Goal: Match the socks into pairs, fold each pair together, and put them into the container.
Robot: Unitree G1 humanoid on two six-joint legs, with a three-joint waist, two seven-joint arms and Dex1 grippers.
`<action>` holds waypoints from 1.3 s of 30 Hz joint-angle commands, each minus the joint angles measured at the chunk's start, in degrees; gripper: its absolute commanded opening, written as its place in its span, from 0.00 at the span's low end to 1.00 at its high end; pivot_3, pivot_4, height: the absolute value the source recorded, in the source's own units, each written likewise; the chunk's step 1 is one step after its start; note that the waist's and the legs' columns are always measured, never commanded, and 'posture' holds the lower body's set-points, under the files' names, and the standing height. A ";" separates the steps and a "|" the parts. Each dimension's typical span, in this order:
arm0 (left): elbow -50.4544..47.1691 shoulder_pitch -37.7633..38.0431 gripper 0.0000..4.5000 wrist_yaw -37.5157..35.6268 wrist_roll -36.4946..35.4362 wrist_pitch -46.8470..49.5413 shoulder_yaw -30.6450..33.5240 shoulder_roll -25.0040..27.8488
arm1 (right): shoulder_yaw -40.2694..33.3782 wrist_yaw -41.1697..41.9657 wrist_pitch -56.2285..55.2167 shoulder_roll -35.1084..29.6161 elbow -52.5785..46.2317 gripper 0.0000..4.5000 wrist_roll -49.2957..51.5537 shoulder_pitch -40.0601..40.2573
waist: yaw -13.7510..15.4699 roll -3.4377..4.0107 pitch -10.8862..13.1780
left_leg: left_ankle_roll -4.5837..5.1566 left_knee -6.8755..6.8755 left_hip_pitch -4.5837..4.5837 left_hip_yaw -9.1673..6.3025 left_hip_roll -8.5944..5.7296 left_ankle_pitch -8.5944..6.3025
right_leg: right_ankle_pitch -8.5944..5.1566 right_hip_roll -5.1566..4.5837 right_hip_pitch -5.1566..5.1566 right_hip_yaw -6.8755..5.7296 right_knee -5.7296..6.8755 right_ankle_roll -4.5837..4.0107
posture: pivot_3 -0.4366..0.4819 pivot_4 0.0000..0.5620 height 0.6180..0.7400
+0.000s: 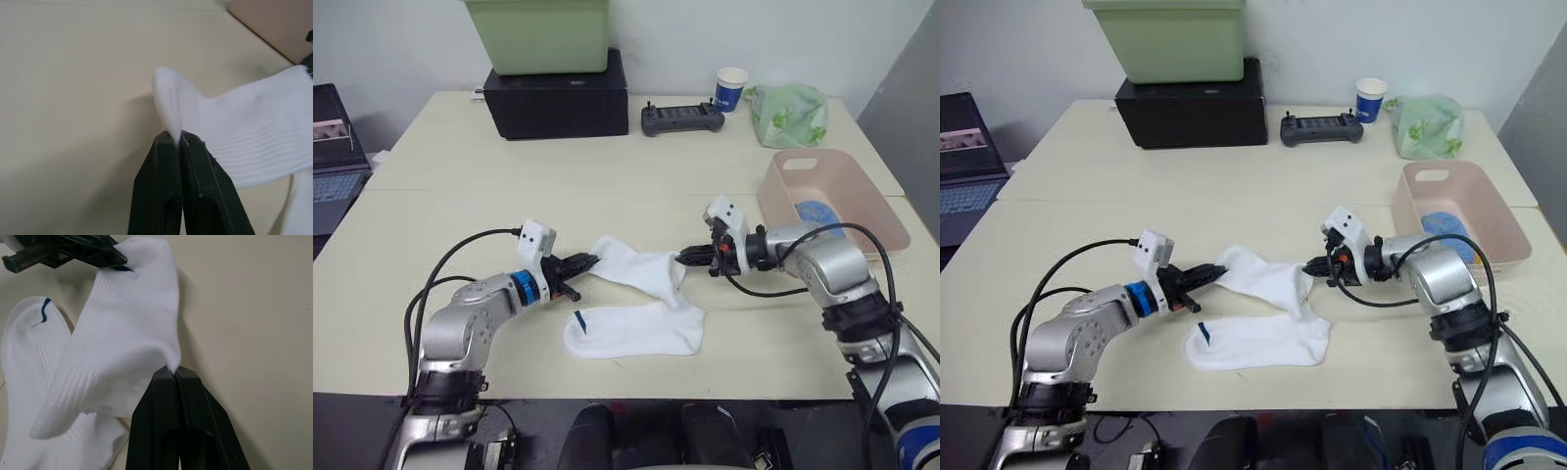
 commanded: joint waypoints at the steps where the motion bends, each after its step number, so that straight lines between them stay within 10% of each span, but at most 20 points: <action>1: -8.23 3.33 0.01 6.36 -2.01 1.77 2.14 -2.70 | 2.88 1.99 -9.20 1.44 9.58 0.00 -5.40 -5.59 | -0.15 0.00 0.00 | 0.00 0.00 0.00 -0.02 0.00 0.00 | 0.00 0.00 0.00 -0.02 0.00 0.00 | 0.48 0.27 1.00; 15: -10.42 11.30 0.00 12.59 -1.38 -1.88 5.67 -2.47 | 4.26 3.20 -21.45 13.11 27.01 0.04 -13.45 -12.44 | -0.10 -0.01 0.01 | -0.05 0.00 0.02 0.00 0.03 0.03 | 0.01 -0.02 0.00 -0.03 0.02 -0.02 | 0.48 0.27 1.00; 25: -3.91 7.69 0.62 7.53 -0.22 -8.80 6.91 3.64 | -8.29 -1.03 -9.52 6.86 8.16 0.74 -6.41 -2.83 | 0.92 -0.01 0.01 | -0.06 -0.03 0.00 -0.01 0.01 0.03 | 0.01 -0.07 -0.01 -0.08 -0.01 -0.02 | 0.48 0.27 1.00; 28: -0.01 5.65 0.83 4.86 0.95 -10.35 5.14 5.74 | -9.06 -2.19 -4.74 4.62 -0.39 0.74 -5.19 4.49 | 0.93 -0.02 0.00 | -0.06 -0.03 0.01 -0.03 0.01 0.03 | 0.01 -0.05 0.02 -0.08 -0.02 -0.02 | 0.48 0.27 1.00; 34: 9.37 1.85 0.83 1.36 7.80 -17.05 -1.94 7.07 | -7.28 -10.37 -1.87 9.84 -6.60 0.74 -6.62 11.60 | -0.09 -0.02 0.00 | -0.05 -0.03 0.06 0.13 0.00 0.03 | 0.01 0.00 -0.04 -0.05 0.09 -0.02 | 0.48 0.27 1.00; 39: 11.24 1.18 0.57 -0.94 8.72 -18.54 -2.97 7.93 | -4.68 -12.08 -1.70 12.32 -10.05 0.66 -6.33 12.91 | -0.10 -0.02 0.00 | -0.06 -0.06 0.07 0.05 0.04 0.03 | 0.01 0.02 -0.02 -0.04 0.08 -0.02 | 0.48 0.27 1.00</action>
